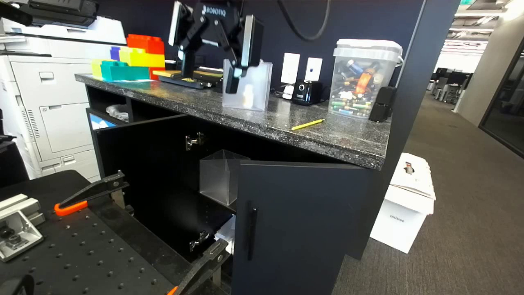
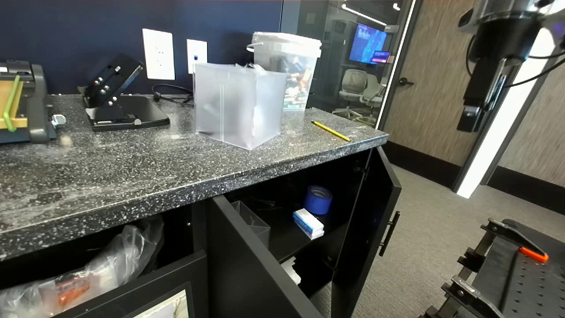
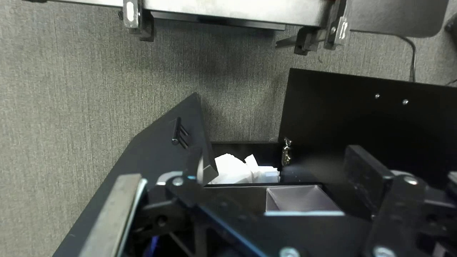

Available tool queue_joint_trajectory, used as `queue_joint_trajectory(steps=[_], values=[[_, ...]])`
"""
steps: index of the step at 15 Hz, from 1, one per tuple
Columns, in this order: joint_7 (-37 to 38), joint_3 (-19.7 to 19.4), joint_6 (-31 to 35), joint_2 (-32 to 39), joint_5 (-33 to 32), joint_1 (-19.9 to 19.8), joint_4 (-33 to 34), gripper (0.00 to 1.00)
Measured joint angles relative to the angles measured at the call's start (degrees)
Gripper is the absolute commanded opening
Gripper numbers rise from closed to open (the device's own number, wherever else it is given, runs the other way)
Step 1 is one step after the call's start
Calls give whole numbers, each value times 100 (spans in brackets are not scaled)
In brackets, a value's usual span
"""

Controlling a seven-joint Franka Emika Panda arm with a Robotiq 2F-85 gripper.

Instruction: Open the right drawer door

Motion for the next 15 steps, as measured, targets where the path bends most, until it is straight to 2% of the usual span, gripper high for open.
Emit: queue_joint_trajectory(steps=[4,7,15], values=[[269,193,908,1381,660,-12,532,100],[599,419,1336,2203,879,-42,1040,100],[1149,651,2087,3146,871,-72,1643,100]])
